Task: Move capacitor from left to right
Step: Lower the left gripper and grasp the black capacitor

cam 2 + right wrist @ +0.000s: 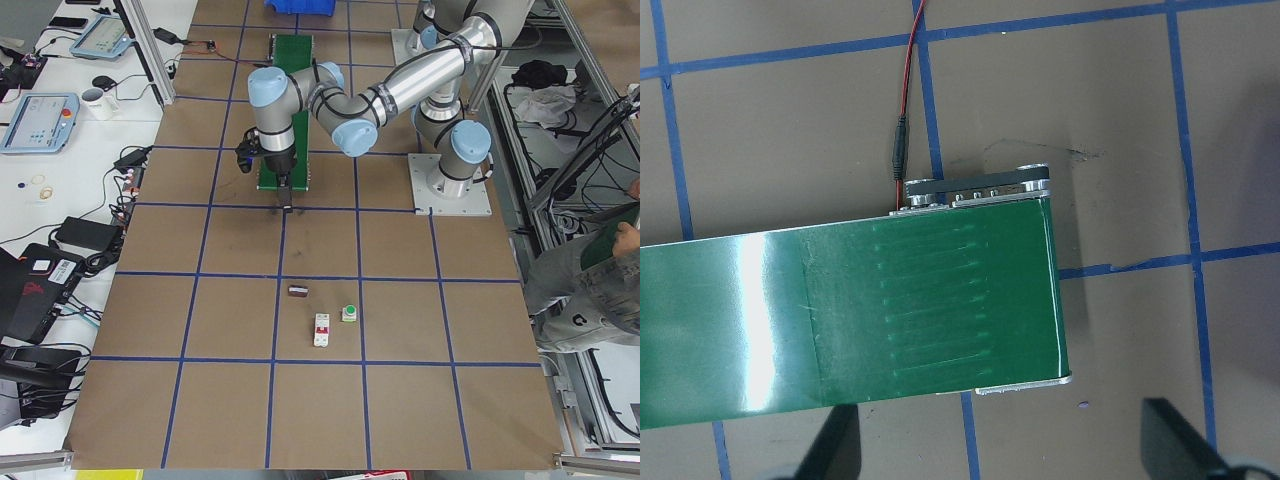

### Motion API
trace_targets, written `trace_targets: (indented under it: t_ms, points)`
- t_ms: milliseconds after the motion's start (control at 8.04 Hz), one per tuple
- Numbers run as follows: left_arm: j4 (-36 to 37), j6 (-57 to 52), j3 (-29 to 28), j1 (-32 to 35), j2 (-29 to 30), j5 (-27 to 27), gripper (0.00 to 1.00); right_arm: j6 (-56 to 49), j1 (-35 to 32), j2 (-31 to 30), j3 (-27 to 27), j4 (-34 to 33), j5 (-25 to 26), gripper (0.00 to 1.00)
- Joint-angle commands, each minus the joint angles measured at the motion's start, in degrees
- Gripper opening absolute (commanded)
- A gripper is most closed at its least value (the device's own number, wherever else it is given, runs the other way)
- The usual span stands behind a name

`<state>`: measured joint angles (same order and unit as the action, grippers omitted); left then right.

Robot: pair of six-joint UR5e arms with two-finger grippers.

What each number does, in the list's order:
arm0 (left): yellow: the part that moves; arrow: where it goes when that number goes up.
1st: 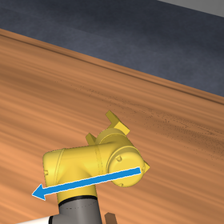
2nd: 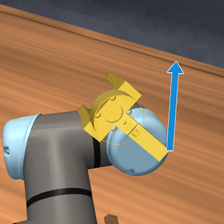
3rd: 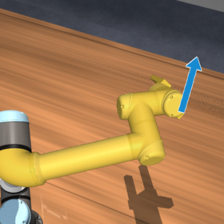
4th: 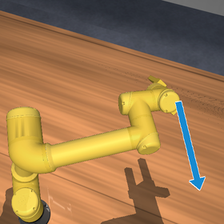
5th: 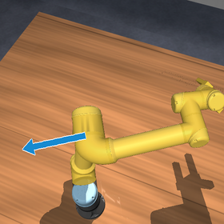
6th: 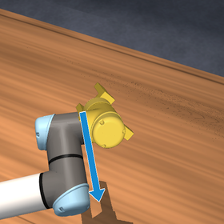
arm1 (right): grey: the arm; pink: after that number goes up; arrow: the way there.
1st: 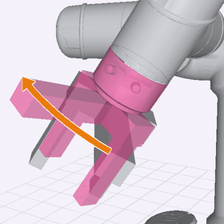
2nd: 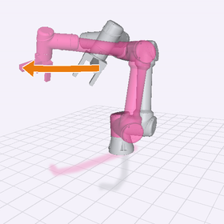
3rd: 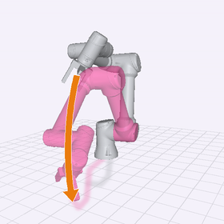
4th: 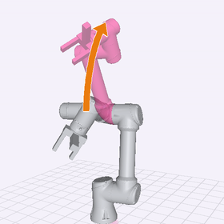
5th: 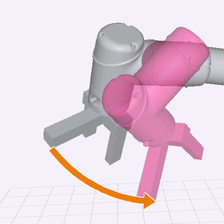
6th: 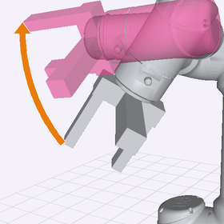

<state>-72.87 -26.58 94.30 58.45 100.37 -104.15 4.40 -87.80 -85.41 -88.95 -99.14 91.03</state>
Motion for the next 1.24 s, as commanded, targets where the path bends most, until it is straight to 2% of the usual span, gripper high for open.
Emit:
trace_targets:
  t_ms: [0, 373, 622, 870, 1119]
  points:
    - [8.51, -13.02, 5.27, -2.37, 2.72, -4.92, 1.00, -0.01, 0.00, -0.02, 0.00, 0.00, 0.11, 1.00]
    - [14.85, -21.20, 6.43, -7.63, 6.76, -4.57, 1.00, -0.01, 0.00, -0.02, 0.00, 0.09, 0.20, 1.00]
    - [15.21, -21.76, 6.43, -9.57, 8.34, -4.48, 1.00, -0.10, 0.00, -0.11, -0.09, 0.52, 0.20, 1.00]
    - [19.67, -24.73, 6.51, -12.12, 11.59, -4.22, 1.00, -0.44, 0.00, -0.11, -0.09, 0.61, 0.28, 1.00]
    - [23.03, -25.01, 6.43, -12.31, 13.00, -1.59, 1.00, -0.62, 0.00, -0.28, -0.09, 0.79, 0.28, 1.00]
